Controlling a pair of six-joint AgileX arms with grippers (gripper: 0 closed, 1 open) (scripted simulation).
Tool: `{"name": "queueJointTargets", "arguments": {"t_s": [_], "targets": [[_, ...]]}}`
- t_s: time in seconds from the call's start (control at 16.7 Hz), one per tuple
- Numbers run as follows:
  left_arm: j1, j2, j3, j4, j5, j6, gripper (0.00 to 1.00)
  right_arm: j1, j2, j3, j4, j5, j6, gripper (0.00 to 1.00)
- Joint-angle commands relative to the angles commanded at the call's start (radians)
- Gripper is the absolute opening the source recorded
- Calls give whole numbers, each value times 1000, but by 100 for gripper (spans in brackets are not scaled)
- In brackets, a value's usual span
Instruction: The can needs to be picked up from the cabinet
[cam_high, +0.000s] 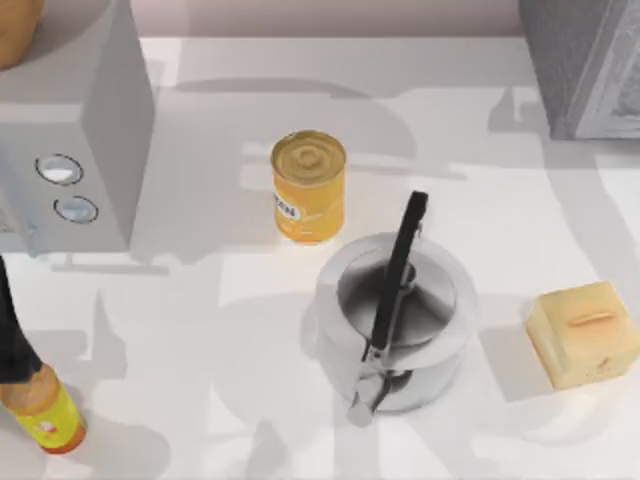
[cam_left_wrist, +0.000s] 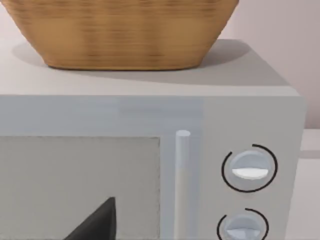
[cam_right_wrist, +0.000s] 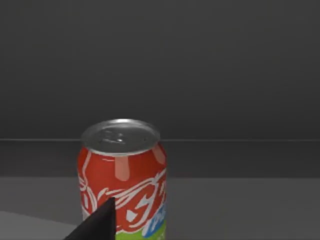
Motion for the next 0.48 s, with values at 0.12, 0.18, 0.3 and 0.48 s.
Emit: {"name": "queueJointTargets", "arguments": {"t_s": [0.12,0.18,0.3,0.48], "targets": [[0,0,0,0,0,0,100,0,1,2,0,0,0,100],[0,0,0,0,0,0,100,0,1,2,0,0,0,100],[0,0,0,0,0,0,100,-4,-2,-1,1,-1,0,100],[0,0,0,0,0,0,100,36,-2,-29,31,40,-2,100]]}}
